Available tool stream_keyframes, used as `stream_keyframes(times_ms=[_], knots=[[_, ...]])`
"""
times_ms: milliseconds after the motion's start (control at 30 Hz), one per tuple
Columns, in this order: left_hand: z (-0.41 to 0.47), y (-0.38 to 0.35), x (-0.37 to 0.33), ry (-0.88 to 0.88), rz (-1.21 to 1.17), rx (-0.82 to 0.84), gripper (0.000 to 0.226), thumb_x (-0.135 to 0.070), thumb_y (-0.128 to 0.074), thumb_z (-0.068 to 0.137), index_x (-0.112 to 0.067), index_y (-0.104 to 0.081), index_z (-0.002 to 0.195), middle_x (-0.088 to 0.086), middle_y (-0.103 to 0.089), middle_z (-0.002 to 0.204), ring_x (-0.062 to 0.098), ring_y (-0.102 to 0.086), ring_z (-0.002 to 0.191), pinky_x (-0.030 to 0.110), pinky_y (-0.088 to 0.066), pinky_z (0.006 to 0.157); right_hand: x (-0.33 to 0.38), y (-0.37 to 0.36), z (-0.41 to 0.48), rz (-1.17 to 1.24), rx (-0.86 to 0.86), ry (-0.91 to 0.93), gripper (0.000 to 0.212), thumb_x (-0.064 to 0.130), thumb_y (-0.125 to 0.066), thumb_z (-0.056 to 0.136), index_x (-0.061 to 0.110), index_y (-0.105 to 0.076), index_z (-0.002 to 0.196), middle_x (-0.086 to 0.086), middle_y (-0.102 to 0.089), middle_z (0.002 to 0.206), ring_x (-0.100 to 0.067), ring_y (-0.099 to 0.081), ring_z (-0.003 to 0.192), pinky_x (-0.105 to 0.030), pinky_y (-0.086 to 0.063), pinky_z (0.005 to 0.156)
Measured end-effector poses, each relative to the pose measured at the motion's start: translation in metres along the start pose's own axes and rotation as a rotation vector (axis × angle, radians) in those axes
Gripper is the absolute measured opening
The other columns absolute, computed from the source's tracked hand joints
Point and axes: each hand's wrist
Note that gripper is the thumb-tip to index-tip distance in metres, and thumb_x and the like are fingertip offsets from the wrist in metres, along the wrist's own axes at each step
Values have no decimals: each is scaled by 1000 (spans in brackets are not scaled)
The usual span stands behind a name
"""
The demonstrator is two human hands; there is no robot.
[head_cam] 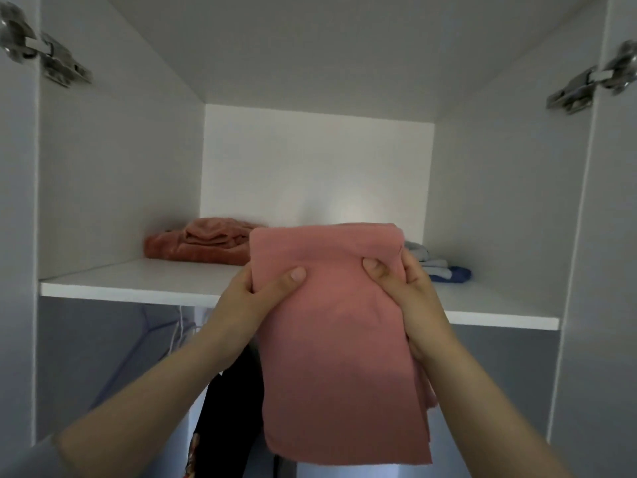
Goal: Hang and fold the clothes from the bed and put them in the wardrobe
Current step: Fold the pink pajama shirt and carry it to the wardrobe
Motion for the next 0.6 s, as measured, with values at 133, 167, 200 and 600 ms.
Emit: stream_keyframes(times_ms=[133, 167, 200, 600], knots=[[14, -6, 12, 46, -28, 155, 70, -57, -78, 60, -29, -62, 121, -6, -71, 116, 16, -68, 106, 46, -51, 97, 4, 8, 31, 108, -36, -17, 37, 32, -76, 73, 25, -70, 108, -4, -72, 111, -22, -69, 101, -35, -56, 87], [17, -8, 13, 46, -8, 164, 69, -57, -78, 60, -28, -63, 120, -6, -71, 115, 16, -68, 105, 45, -51, 97, 6, 9, 41, 142, -53, -26, 42, 32, -76, 73, 21, -68, 112, -6, -72, 113, -23, -68, 103, -37, -54, 91], [23, -11, 13, 31, 22, 144, 68, -59, -77, 59, -28, -64, 118, -7, -72, 113, 15, -68, 104, 44, -52, 96, 7, 10, 51, 173, -67, -40, 47, 32, -76, 72, 18, -66, 115, -7, -71, 115, -23, -67, 104, -37, -54, 92], [113, -28, -2, -46, 193, -315, 46, -56, -76, 72, -17, -73, 94, -4, -75, 91, 17, -69, 88, 39, -55, 83, 1, 29, 134, 11, 380, -307, 73, 42, -81, 72, 28, -48, 135, 1, -67, 124, -19, -66, 112, -36, -54, 95]])
Point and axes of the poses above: each hand's wrist, its own z-axis towards the middle knuckle, its own y-axis out of the back of the hand, x = y × z
